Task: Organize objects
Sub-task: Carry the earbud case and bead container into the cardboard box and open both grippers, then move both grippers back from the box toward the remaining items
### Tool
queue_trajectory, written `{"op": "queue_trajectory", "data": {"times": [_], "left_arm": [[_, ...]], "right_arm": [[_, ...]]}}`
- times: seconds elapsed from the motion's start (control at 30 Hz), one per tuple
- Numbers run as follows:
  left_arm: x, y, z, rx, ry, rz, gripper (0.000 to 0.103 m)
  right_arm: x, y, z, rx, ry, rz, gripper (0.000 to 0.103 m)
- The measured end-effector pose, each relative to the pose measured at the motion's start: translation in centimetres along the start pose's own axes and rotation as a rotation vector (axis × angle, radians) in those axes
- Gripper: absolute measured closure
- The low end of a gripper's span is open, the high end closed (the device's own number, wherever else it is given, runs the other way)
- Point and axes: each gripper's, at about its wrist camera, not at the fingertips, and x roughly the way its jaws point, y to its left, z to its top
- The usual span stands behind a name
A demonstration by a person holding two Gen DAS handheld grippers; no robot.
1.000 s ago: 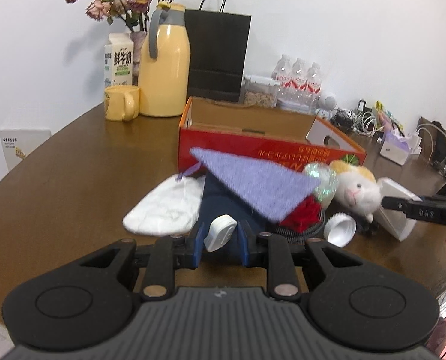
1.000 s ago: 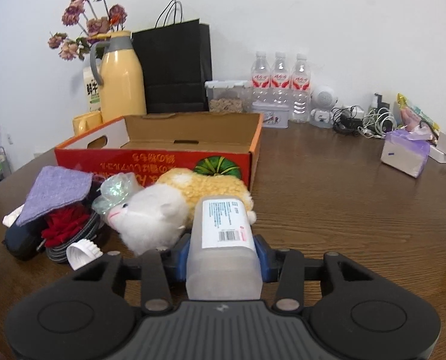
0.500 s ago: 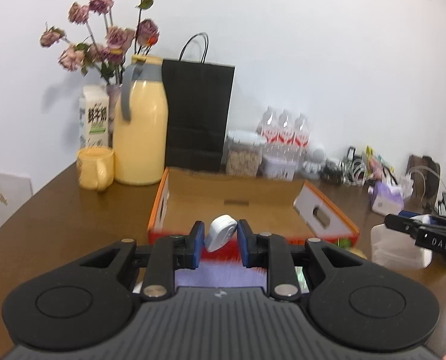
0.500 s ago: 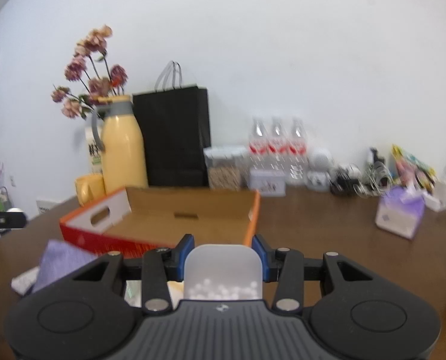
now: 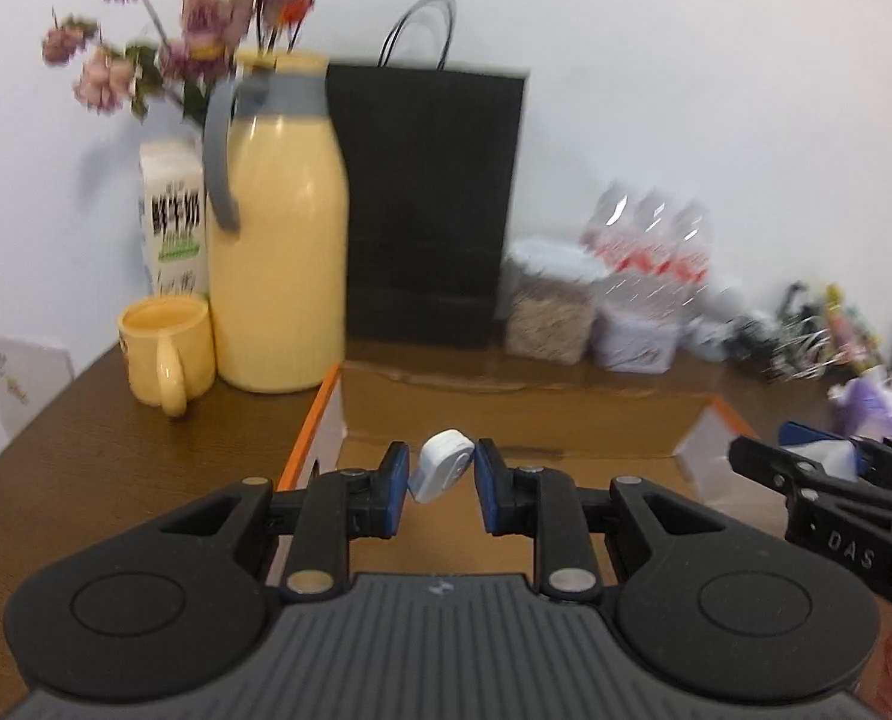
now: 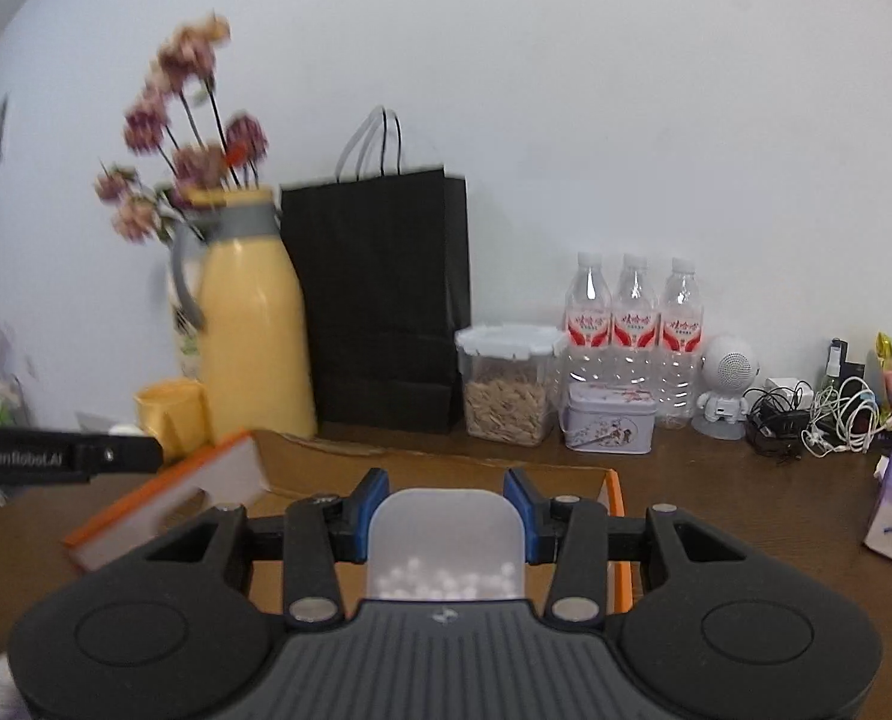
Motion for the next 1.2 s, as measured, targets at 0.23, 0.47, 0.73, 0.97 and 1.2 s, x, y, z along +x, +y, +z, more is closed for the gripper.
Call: {"op": "queue_trajectory", "data": {"times": [0.23,0.47,0.73,0.97,1.2], "left_arm": [[4.3,1.3,-1.1,-0.060,0.141,0.012,0.079],[5.3,1.3,-2.2,-0.050,0.207,0.003,0.078],[3.8,1.2,-2.3,-0.029,0.146,0.007,0.041],[1.8,0.6,-2.0,-0.011,0.049,0.021,0.000],[-0.9,0.3,-1.1,-0.019,-0.039,0.018,0.000]], "right_arm": [[3.9,-1.4,-1.9,0.034,0.135,-0.017,0.062],[3.5,-1.3,-2.8,0.025,0.171,-0.001,0.062],[2.8,-0.9,-3.3,0.021,0.203,0.036,0.052],[1.9,-1.0,-2.8,0.019,0.165,0.032,0.012],[0.1,-0.9,-1.5,-0.007,0.080,0.021,0.000]]}}
